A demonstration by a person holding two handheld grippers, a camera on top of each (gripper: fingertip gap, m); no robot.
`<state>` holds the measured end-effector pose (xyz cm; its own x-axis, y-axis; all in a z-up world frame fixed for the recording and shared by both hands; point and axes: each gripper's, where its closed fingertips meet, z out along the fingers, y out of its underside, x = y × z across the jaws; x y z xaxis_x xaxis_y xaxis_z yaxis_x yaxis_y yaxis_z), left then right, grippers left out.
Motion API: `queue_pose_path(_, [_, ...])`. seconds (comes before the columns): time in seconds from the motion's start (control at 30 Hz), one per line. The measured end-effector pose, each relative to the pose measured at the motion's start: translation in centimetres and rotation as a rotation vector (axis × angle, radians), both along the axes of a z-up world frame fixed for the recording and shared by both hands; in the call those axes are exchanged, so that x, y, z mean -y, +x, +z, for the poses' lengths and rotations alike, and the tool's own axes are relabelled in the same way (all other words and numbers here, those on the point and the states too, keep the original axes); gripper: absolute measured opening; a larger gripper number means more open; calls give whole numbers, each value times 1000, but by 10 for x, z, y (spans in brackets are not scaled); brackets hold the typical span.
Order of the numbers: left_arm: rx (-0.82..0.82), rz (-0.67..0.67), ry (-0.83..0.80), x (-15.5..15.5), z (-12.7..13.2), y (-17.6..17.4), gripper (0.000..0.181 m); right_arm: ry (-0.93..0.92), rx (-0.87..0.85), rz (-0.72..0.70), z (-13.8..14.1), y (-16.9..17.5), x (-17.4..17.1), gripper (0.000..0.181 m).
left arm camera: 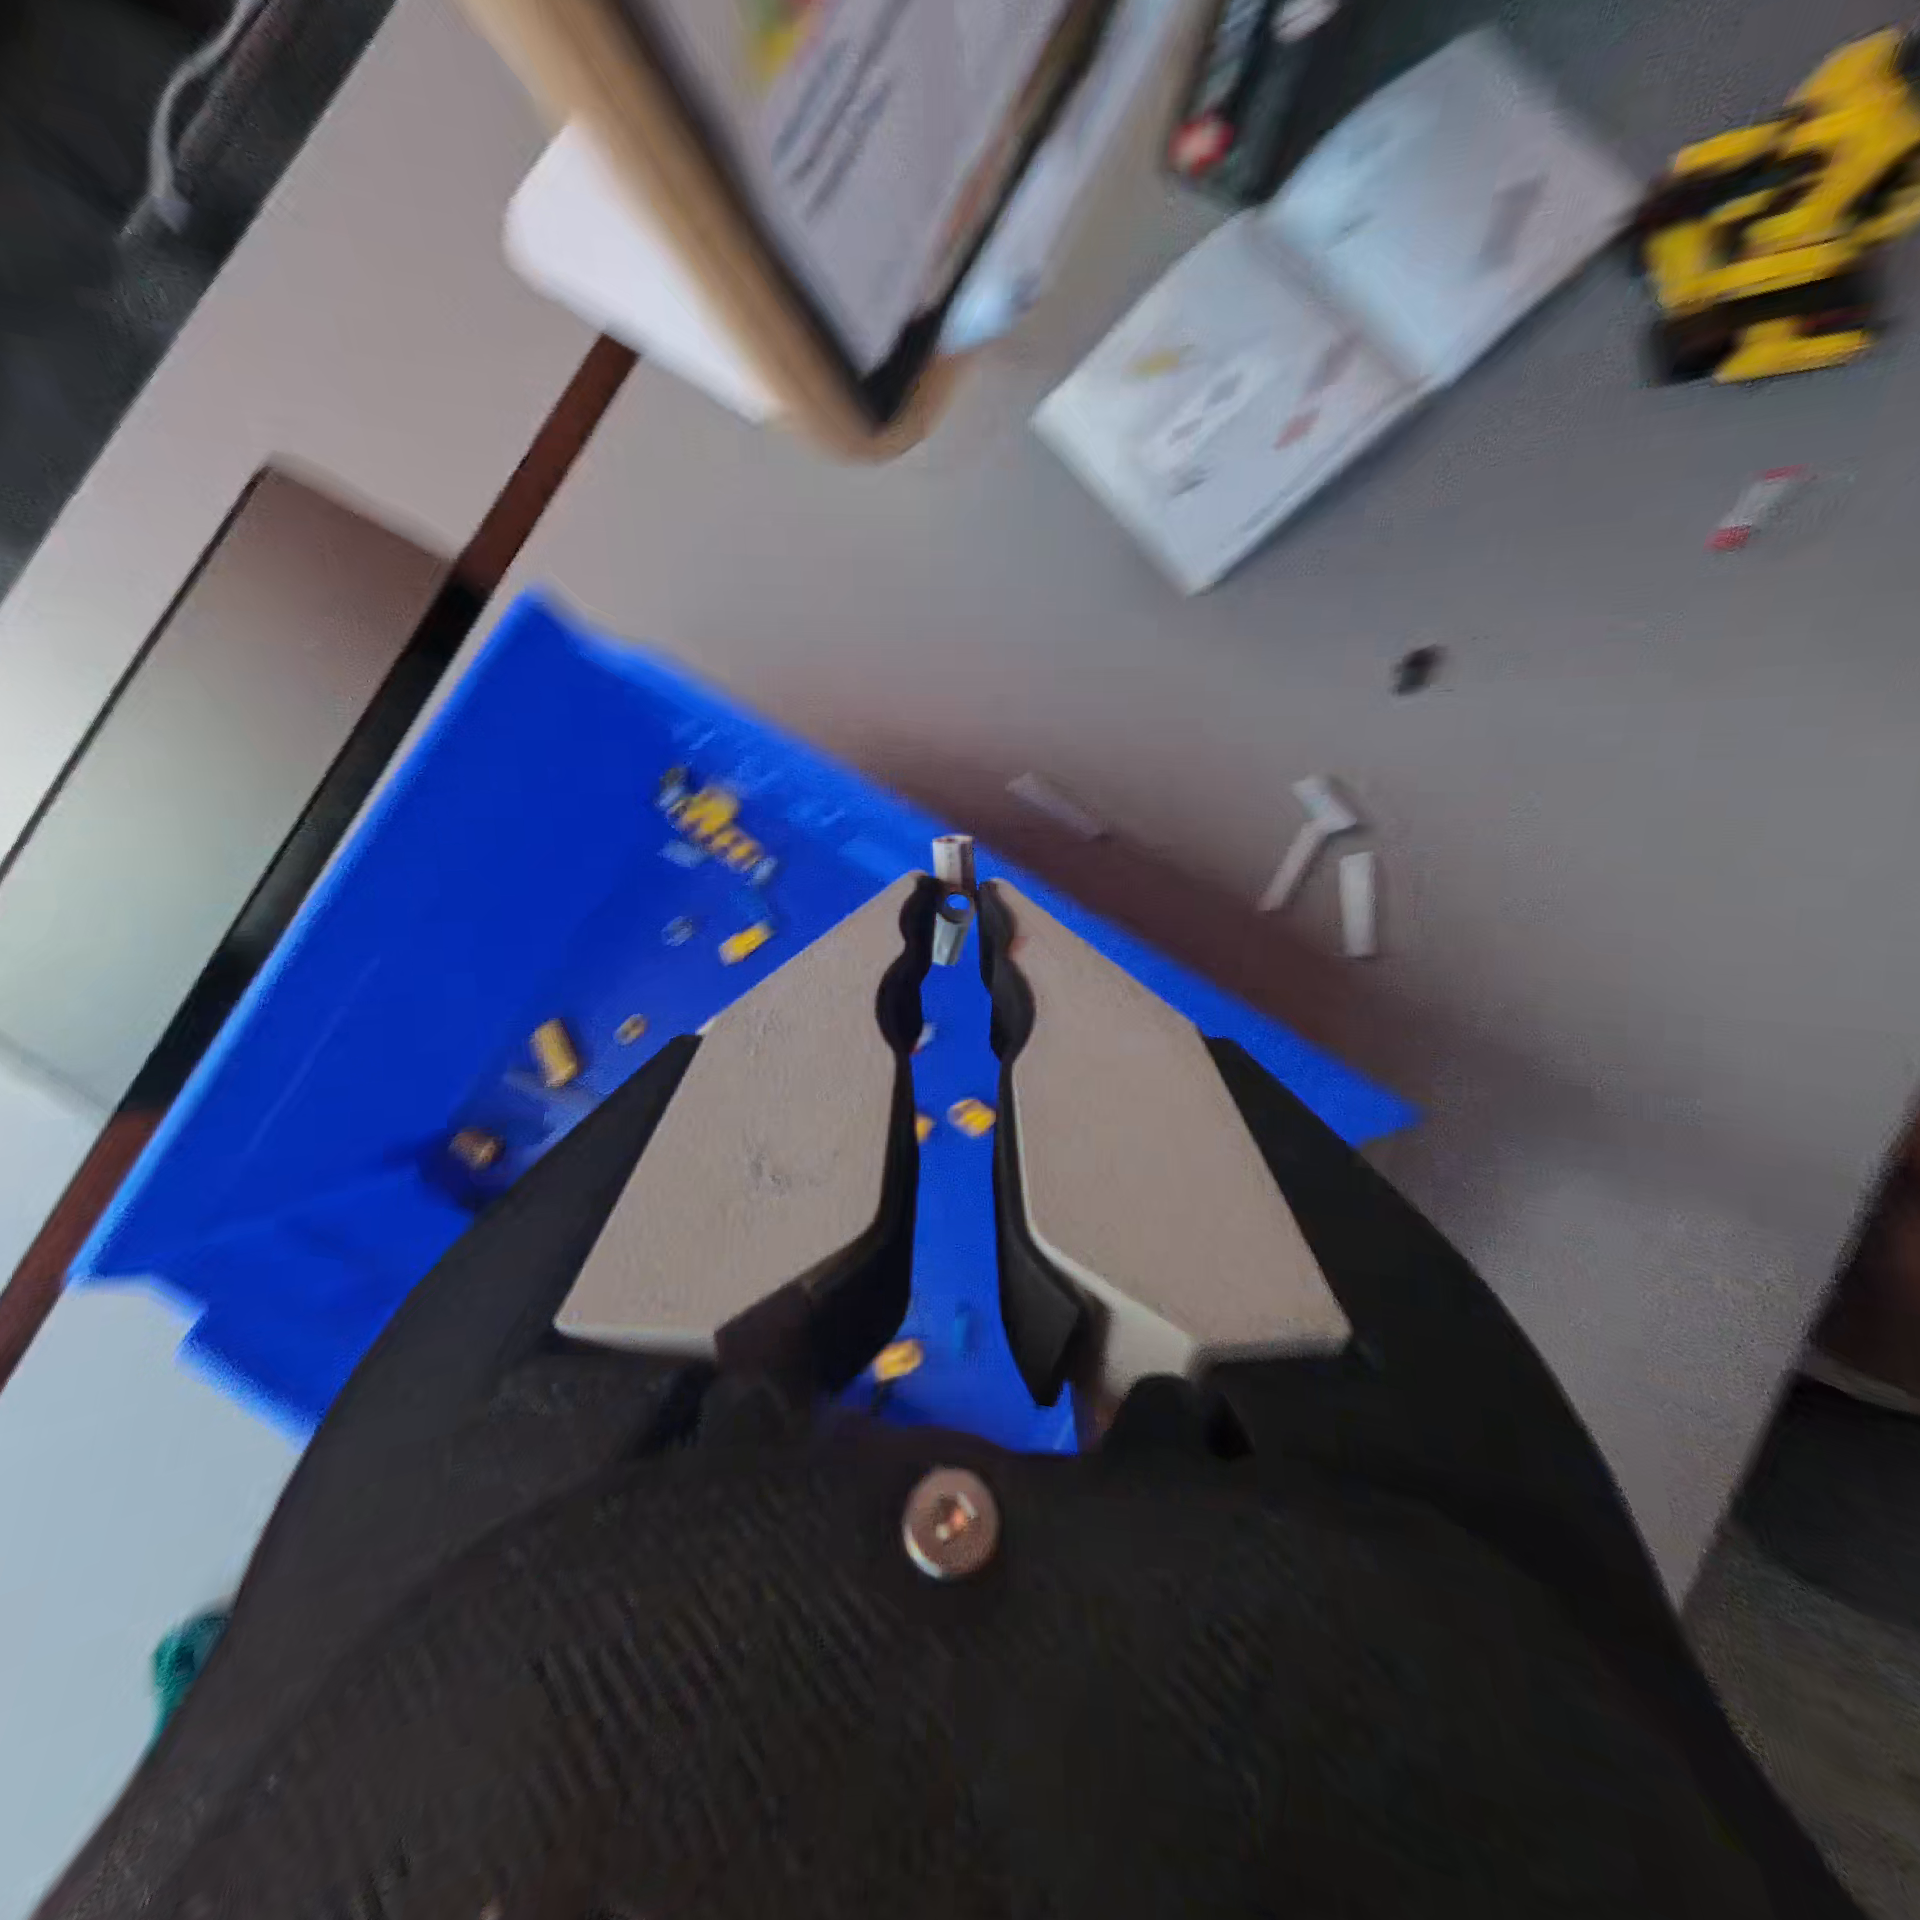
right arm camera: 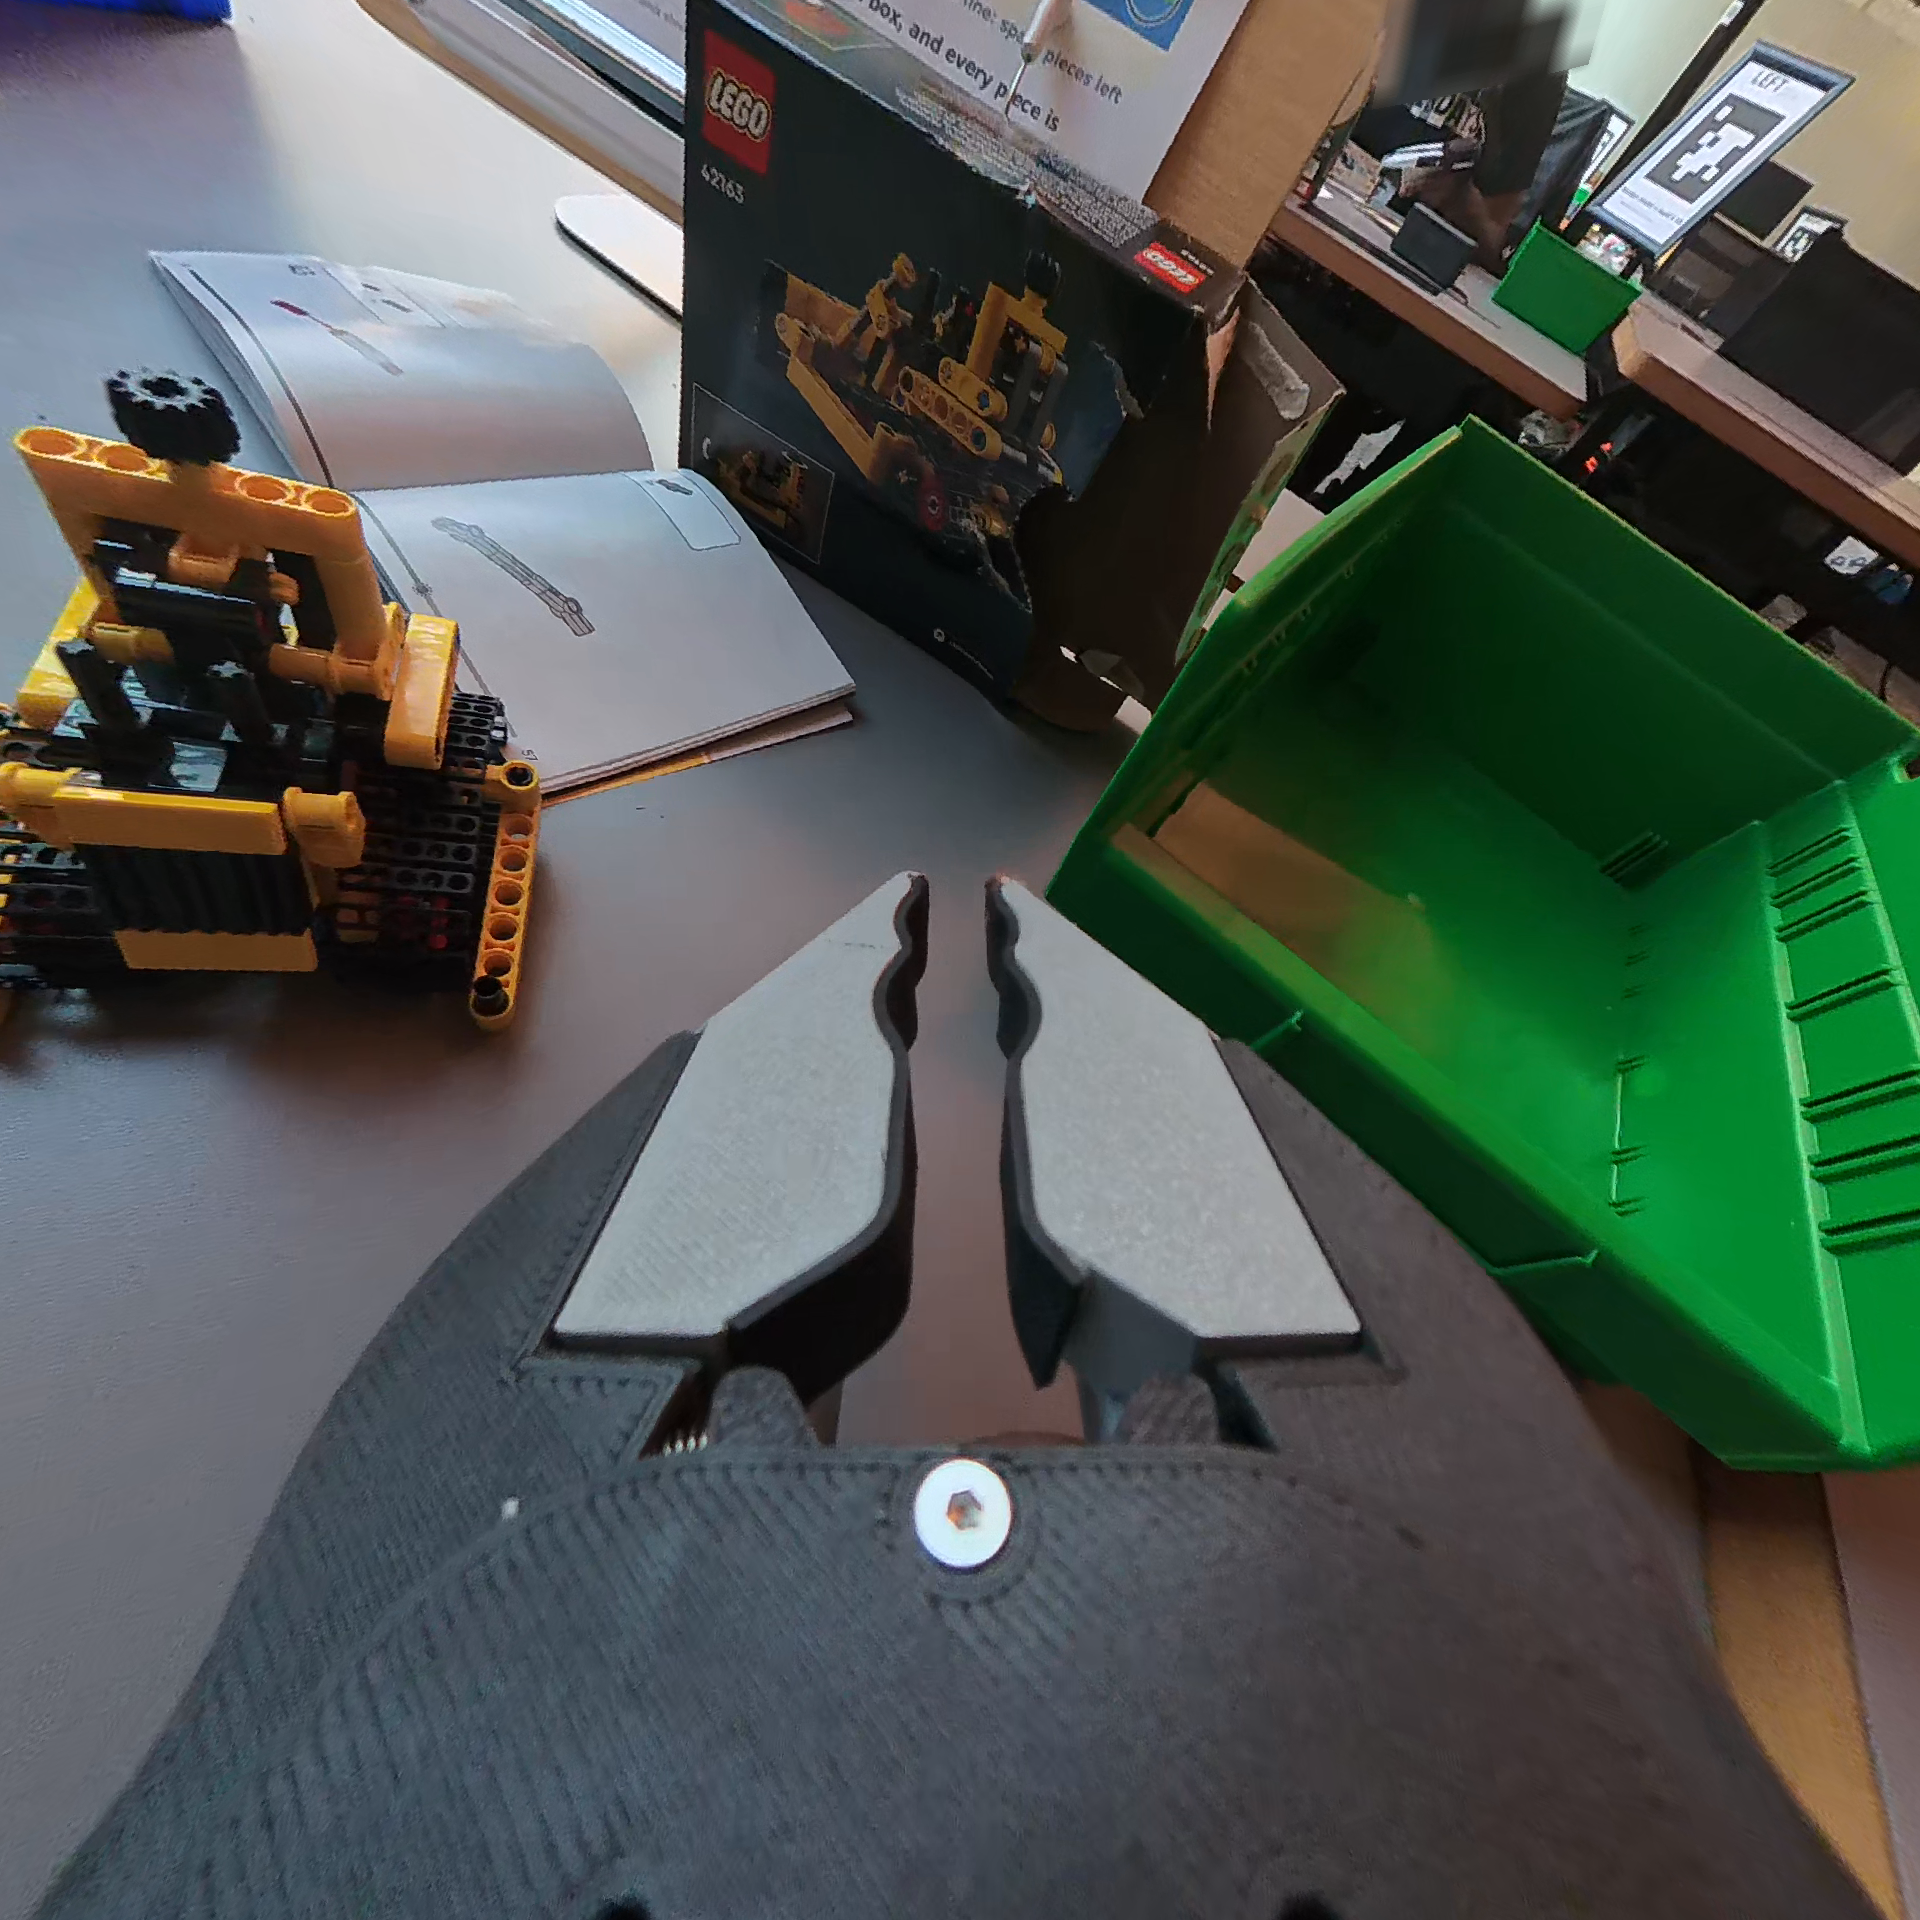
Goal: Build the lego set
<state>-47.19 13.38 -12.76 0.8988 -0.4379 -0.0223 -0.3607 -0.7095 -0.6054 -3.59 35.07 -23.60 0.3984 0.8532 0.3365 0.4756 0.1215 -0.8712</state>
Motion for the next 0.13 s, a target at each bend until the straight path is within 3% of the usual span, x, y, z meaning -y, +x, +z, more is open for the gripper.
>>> queue_pose_path(0.07, [33,-145,-2,14,7,73,5,4,-10,11,2,-1,1,7])
queue_pose_path(0.13, [-75,-222,-49,22,-18,126,5,0,-24,25,4,-3,3,7])
